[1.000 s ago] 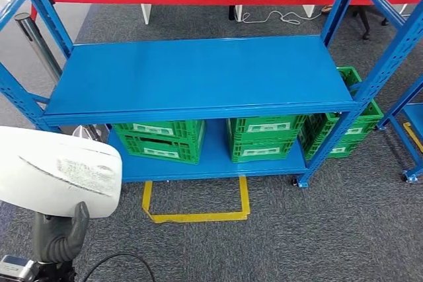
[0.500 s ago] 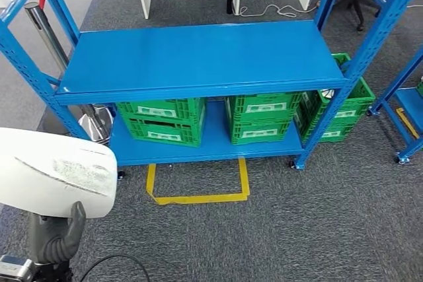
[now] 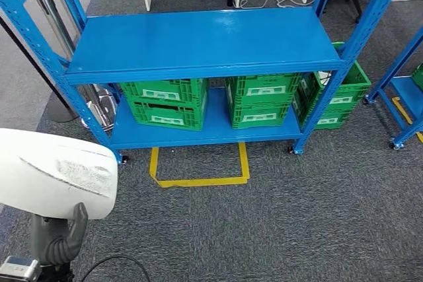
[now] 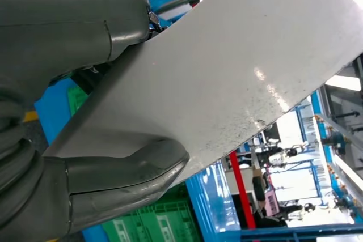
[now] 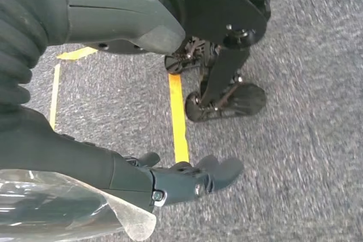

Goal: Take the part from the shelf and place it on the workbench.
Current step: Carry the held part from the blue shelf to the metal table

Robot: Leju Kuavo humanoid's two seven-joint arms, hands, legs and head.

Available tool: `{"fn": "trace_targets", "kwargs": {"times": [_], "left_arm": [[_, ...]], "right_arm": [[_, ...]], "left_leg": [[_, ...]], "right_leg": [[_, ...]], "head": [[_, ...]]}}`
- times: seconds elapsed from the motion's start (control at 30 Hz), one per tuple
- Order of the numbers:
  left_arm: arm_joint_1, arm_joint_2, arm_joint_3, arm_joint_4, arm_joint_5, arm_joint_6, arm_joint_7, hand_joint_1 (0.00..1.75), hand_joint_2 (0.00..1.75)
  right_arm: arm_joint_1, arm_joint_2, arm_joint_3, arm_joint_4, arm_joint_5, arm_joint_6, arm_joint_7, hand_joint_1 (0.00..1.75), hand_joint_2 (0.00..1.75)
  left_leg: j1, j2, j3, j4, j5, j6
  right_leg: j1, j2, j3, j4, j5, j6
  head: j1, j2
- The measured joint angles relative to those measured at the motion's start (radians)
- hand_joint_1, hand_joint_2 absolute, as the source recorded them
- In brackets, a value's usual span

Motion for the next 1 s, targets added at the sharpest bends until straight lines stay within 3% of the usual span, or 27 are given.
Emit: {"fn": "trace_targets", "kwargs": {"times": [0.03, 0.07, 0.13, 0.2, 0.23, 0.27, 0.3, 0.37, 0.43, 0.47, 0.57, 0.63, 0.7, 0.73, 0.77, 0.8, 0.87, 0.93, 1.0], "left_arm": [[0.000, -0.001, 0.000, 0.000, 0.000, 0.001, 0.000, 1.75, 1.75], [0.000, -0.002, 0.000, 0.000, 0.001, 0.002, 0.000, 1.75, 1.75], [0.000, -0.006, 0.000, 0.000, 0.002, 0.002, 0.000, 1.75, 1.75], [0.001, -0.007, 0.000, 0.000, 0.004, 0.002, 0.000, 1.75, 1.75], [0.002, -0.007, 0.000, 0.000, 0.005, 0.002, 0.000, 1.75, 1.75], [0.003, -0.007, 0.000, 0.000, 0.005, 0.002, 0.000, 1.75, 1.75], [0.005, -0.007, 0.000, -0.002, 0.006, 0.002, 0.000, 1.75, 1.75], [0.010, -0.006, 0.000, -0.007, 0.012, 0.004, 0.000, 1.75, 1.75], [0.011, -0.005, 0.000, -0.016, 0.024, 0.004, 0.000, 1.75, 1.75], [0.011, -0.004, 0.001, -0.022, 0.029, 0.002, 0.000, 1.75, 1.75], [0.012, -0.001, 0.002, -0.037, 0.033, 0.000, 0.000, 1.75, 1.75], [0.012, 0.005, 0.001, -0.042, 0.019, 0.017, 0.000, 1.75, 1.75], [0.012, 0.014, -0.002, -0.044, 0.010, 0.044, 0.000, 1.75, 1.75], [0.012, 0.019, -0.003, -0.045, 0.014, 0.053, 0.000, 1.75, 1.75], [0.013, 0.024, -0.004, -0.046, 0.021, 0.056, 0.000, 1.75, 1.75], [0.013, 0.027, -0.004, -0.047, 0.026, 0.057, 0.000, 1.75, 1.75], [0.015, 0.035, -0.004, -0.051, 0.014, 0.066, 0.000, 1.75, 1.75], [0.017, 0.041, -0.006, -0.056, -0.009, 0.083, 0.000, 1.75, 1.75], [0.020, 0.047, -0.010, -0.062, -0.017, 0.099, 0.000, 1.75, 1.75]], "right_arm": [[0.001, -0.001, 0.000, 0.000, 0.001, 0.000, 0.001, 0.00, 1.75], [0.002, -0.002, 0.000, 0.001, 0.001, 0.000, 0.001, 0.00, 1.75], [0.002, -0.003, 0.001, 0.001, 0.001, 0.001, 0.002, 0.00, 1.75], [0.002, -0.003, 0.003, 0.001, 0.003, 0.003, 0.000, 0.00, 1.75], [0.002, -0.003, 0.005, 0.001, 0.004, 0.003, -0.001, 0.00, 1.75], [0.001, -0.003, 0.006, 0.001, 0.006, 0.004, 0.000, 0.00, 1.75], [0.001, -0.003, 0.009, 0.001, 0.009, 0.004, 0.004, 0.00, 1.75], [0.001, -0.004, 0.013, 0.001, 0.012, 0.001, 0.021, 0.00, 1.75], [0.002, -0.005, 0.018, 0.001, 0.013, -0.004, 0.030, 0.00, 1.75], [0.002, -0.006, 0.021, 0.001, 0.013, -0.005, 0.027, 0.00, 1.75], [0.000, -0.004, 0.030, 0.000, 0.012, -0.004, 0.007, 0.00, 1.75], [-0.001, -0.002, 0.033, 0.000, 0.011, -0.004, 0.000, 0.00, 1.75], [-0.001, -0.002, 0.036, 0.000, 0.014, -0.006, -0.003, 0.00, 1.75], [-0.002, -0.002, 0.039, 0.000, 0.019, -0.007, -0.005, 0.00, 1.75], [-0.002, -0.002, 0.045, 0.000, 0.025, -0.008, -0.008, 0.00, 1.75], [-0.003, -0.002, 0.051, 0.000, 0.031, -0.008, -0.012, 0.00, 1.75], [-0.005, 0.000, 0.061, 0.000, 0.036, -0.008, -0.018, 0.00, 1.75], [-0.007, 0.000, 0.069, 0.000, 0.037, -0.009, -0.019, 0.00, 1.75], [-0.009, 0.001, 0.076, -0.001, 0.037, -0.010, -0.014, 0.00, 1.75]], "left_leg": [[0.000, 0.003, -0.009, 0.000, 0.009, 0.008], [0.001, 0.005, -0.020, -0.002, 0.019, 0.018], [0.002, 0.011, -0.044, -0.005, 0.042, 0.037], [-0.004, 0.013, -0.072, -0.003, 0.063, 0.044], [-0.008, 0.013, -0.086, -0.001, 0.073, 0.045], [-0.010, 0.013, -0.100, 0.000, 0.083, 0.045], [-0.013, 0.010, -0.114, 0.003, 0.093, 0.044], [-0.014, 0.001, -0.137, 0.008, 0.109, 0.040], [-0.016, -0.010, -0.153, 0.012, 0.125, 0.031], [-0.015, -0.016, -0.161, 0.013, 0.134, 0.027], [-0.013, -0.032, -0.178, 0.015, 0.147, 0.009], [-0.011, -0.024, -0.199, 0.072, 0.093, -0.005], [-0.003, -0.014, -0.235, 0.200, 0.008, -0.019], [0.001, -0.012, -0.249, 0.262, -0.016, -0.026], [0.005, -0.010, -0.249, 0.296, -0.019, -0.031], [0.009, -0.008, -0.234, 0.294, -0.004, -0.035], [0.014, 0.013, -0.152, 0.178, 0.044, -0.038], [0.008, 0.050, -0.078, 0.054, 0.060, -0.031], [0.000, 0.061, -0.066, 0.021, 0.053, -0.016]], "right_leg": [[-0.002, 0.001, -0.005, 0.000, 0.003, 0.006], [-0.003, 0.002, -0.014, 0.009, -0.012, 0.012], [-0.005, 0.005, -0.045, 0.082, -0.089, 0.018], [-0.005, 0.006, -0.078, 0.211, -0.177, 0.021], [-0.005, 0.006, -0.085, 0.263, -0.195, 0.022], [-0.005, 0.006, -0.077, 0.287, -0.190, 0.021], [-0.004, 0.007, -0.053, 0.276, -0.166, 0.018], [-0.002, 0.025, 0.042, 0.154, -0.110, 0.006], [-0.001, 0.059, 0.138, 0.009, -0.102, -0.005], [0.001, 0.070, 0.162, -0.031, -0.110, -0.006], [-0.002, 0.048, 0.159, -0.057, -0.106, -0.012], [-0.008, 0.023, 0.147, -0.060, -0.095, -0.026], [-0.008, -0.001, 0.136, -0.057, -0.088, -0.034], [-0.008, -0.013, 0.130, -0.055, -0.085, -0.034], [-0.008, -0.025, 0.123, -0.051, -0.083, -0.033], [-0.008, -0.036, 0.119, -0.047, -0.082, -0.032], [-0.009, -0.057, 0.115, -0.037, -0.082, -0.028], [-0.006, -0.074, 0.110, -0.028, -0.082, -0.019], [-0.002, -0.089, 0.106, -0.025, -0.078, -0.008]], "head": [[-0.001, 0.000], [0.000, 0.000], [0.004, 0.000], [0.006, 0.000], [0.006, 0.000], [0.006, 0.000], [0.006, 0.000], [0.006, 0.000], [0.005, 0.000], [0.005, 0.000], [0.006, 0.000], [0.002, 0.000], [-0.001, 0.000], [-0.002, 0.000], [-0.002, 0.000], [-0.002, 0.000], [-0.003, 0.000], [-0.003, 0.000], [-0.004, 0.000]]}}
